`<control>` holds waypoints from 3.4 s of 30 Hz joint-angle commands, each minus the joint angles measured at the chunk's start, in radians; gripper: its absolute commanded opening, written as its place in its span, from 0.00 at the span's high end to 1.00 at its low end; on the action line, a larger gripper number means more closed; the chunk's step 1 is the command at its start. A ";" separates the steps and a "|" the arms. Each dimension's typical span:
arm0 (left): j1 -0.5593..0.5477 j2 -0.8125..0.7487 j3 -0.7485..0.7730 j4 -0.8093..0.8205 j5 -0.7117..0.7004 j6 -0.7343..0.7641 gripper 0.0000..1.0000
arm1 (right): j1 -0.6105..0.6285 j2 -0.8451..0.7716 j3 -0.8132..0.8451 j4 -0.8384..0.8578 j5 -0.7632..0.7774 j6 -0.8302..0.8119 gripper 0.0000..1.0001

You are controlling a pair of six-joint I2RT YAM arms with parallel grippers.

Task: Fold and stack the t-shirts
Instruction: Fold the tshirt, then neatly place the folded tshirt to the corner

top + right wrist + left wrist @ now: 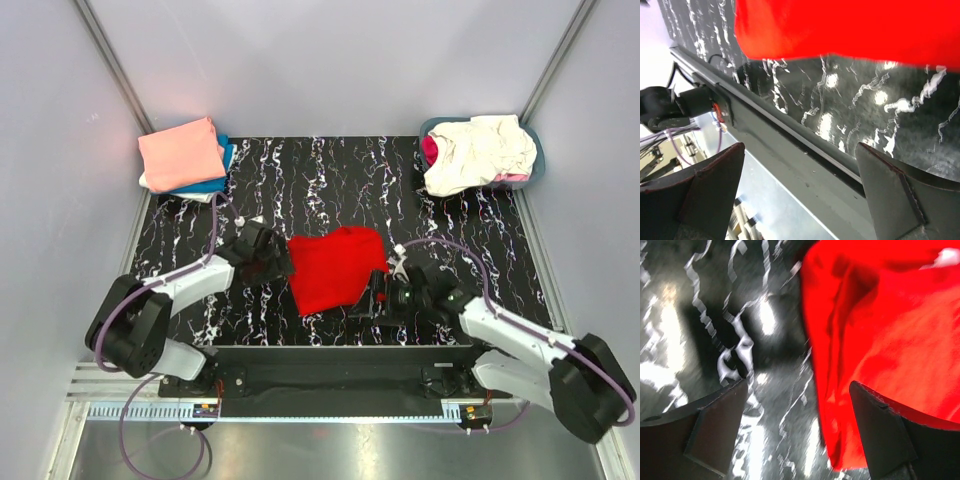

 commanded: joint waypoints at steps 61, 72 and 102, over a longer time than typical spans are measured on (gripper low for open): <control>0.557 0.718 1.446 -0.486 0.233 0.342 1.00 | 0.078 0.018 -0.169 0.396 0.182 0.134 0.00; 0.629 0.730 1.615 -0.403 0.350 0.286 0.96 | 0.078 0.035 -0.167 0.414 0.181 0.134 0.00; 0.775 0.732 1.808 -0.399 0.439 0.249 0.95 | 0.077 0.055 -0.160 0.417 0.178 0.128 0.00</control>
